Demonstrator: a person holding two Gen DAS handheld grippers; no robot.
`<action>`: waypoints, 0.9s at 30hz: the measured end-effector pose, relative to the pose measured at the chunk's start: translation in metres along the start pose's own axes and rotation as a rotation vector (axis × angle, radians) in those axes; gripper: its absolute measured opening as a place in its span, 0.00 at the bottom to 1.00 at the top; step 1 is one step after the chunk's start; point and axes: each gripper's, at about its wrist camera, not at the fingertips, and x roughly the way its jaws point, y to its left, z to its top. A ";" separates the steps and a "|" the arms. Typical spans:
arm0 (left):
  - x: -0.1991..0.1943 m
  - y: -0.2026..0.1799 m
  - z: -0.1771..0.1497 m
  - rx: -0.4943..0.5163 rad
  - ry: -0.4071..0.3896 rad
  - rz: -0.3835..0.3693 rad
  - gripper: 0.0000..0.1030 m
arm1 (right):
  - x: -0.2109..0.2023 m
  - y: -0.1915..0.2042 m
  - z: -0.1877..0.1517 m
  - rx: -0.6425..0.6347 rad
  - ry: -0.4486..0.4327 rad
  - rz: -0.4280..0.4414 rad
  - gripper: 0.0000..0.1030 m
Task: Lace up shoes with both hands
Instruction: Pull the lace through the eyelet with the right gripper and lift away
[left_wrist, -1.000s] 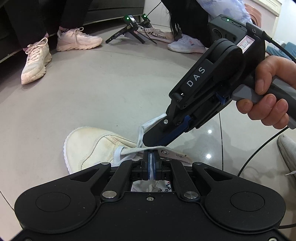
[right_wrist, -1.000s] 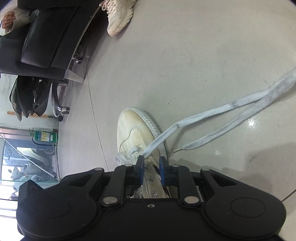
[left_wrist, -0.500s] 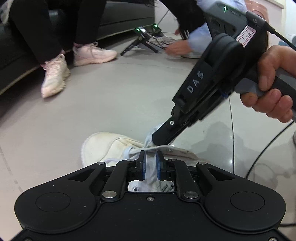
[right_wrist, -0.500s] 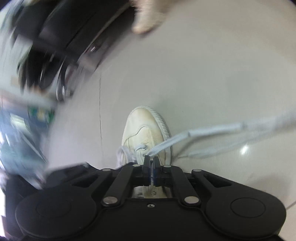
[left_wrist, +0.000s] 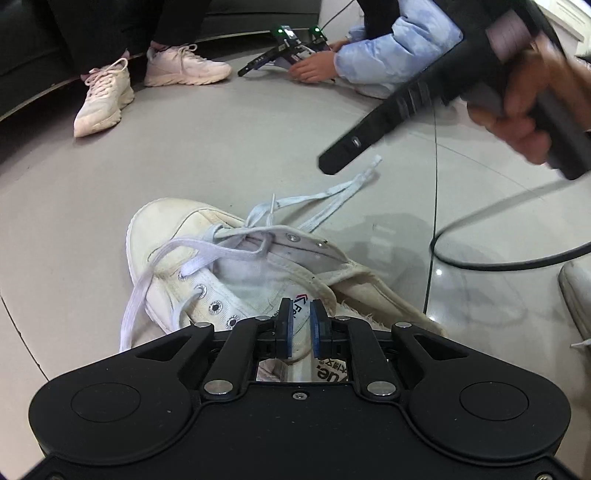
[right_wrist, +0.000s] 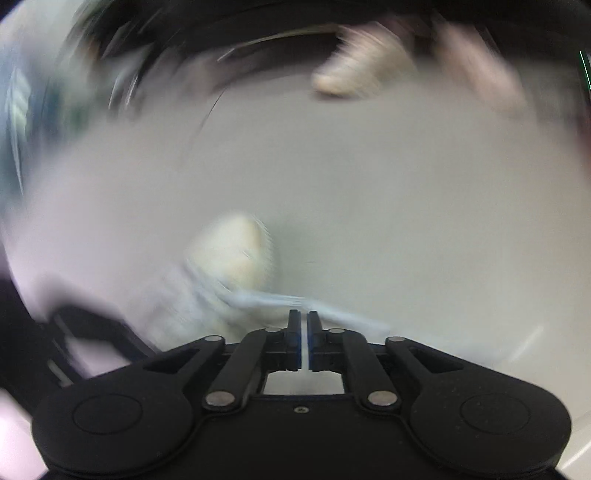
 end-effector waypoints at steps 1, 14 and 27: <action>-0.002 0.000 -0.001 -0.002 0.000 0.000 0.09 | 0.006 -0.005 0.000 0.085 0.010 0.037 0.14; -0.002 0.001 -0.004 -0.026 0.002 0.006 0.09 | 0.042 0.008 -0.004 0.116 0.037 0.029 0.02; -0.001 0.002 -0.004 -0.043 -0.005 0.004 0.09 | -0.017 0.023 -0.035 -1.007 0.132 -0.604 0.01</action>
